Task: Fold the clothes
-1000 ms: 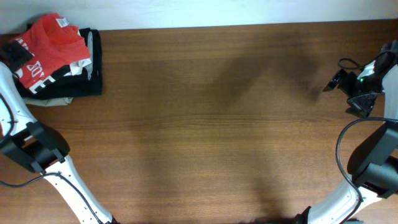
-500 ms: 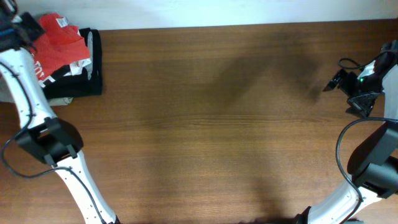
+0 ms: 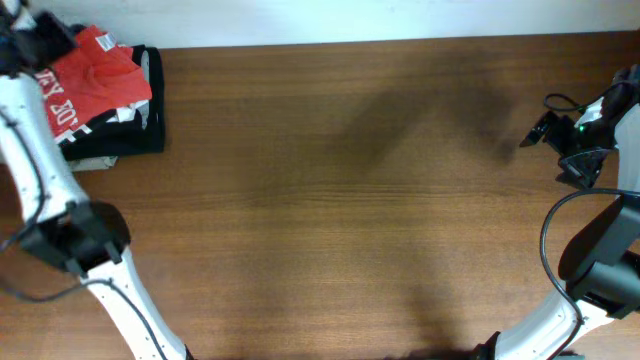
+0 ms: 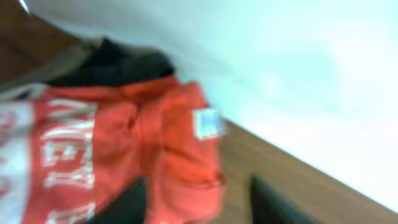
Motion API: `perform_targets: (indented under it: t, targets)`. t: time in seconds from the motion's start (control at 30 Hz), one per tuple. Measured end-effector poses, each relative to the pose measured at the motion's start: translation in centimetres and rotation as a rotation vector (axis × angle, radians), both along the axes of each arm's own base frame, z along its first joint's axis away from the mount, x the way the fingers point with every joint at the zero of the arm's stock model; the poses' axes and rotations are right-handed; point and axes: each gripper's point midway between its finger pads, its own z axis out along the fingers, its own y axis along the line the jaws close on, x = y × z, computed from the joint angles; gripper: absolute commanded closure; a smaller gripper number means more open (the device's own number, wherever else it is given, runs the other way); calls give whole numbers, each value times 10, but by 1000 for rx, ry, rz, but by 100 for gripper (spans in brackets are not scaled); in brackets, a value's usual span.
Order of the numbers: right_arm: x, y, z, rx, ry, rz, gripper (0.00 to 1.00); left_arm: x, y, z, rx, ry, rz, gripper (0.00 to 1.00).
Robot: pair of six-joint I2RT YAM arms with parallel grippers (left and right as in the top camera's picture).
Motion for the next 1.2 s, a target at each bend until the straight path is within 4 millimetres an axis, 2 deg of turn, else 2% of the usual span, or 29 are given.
perform_targets:
  t: [0.03,0.07,0.1,0.13,0.17,0.2,0.23,0.33,0.43,0.53,0.57,0.67,0.73,0.87,1.1,1.2]
  targets:
    - [0,0,0,0,-1,0,1,-25,-12,52,16,-47,-6,1]
    - [0,0,0,1,0,0,1,-40,-18,80,29,-78,-7,1]
    - [0,0,0,3,0,-7,1,-77,-35,127,42,-118,-10,1]
    - [0,1,0,7,0,-13,1,-96,-43,151,54,-144,-10,1]
    - [0,2,0,13,1,-18,1,-120,-53,158,41,-117,-12,1]
    - [-5,7,0,38,20,-19,1,-134,-60,162,31,-102,-16,1]
    - [-16,18,2,91,64,-22,1,-156,-72,171,16,-93,-29,1]
    - [-13,53,17,299,-4,46,1,-192,-98,179,-38,-62,-73,1]
    - [-28,88,43,412,-34,178,1,-207,-108,174,-73,-18,-87,1]
    - [-46,120,102,359,-160,304,1,-209,-110,171,-84,-4,-91,1]
    - [-60,135,135,317,-242,355,1,-209,-110,171,-84,-4,-91,1]
    - [-116,187,206,235,-418,478,1,-209,-110,171,-84,-5,-91,1]
    - [-151,207,240,171,-549,539,1,-209,-110,171,-84,-4,-91,1]
    - [-173,214,256,130,-627,553,1,-209,-110,171,-84,-4,-91,1]
    - [-178,215,260,109,-656,571,1,-209,-110,171,-84,-4,-91,1]
    - [-182,217,261,19,-767,650,2,-209,-110,171,-84,-5,-91,1]
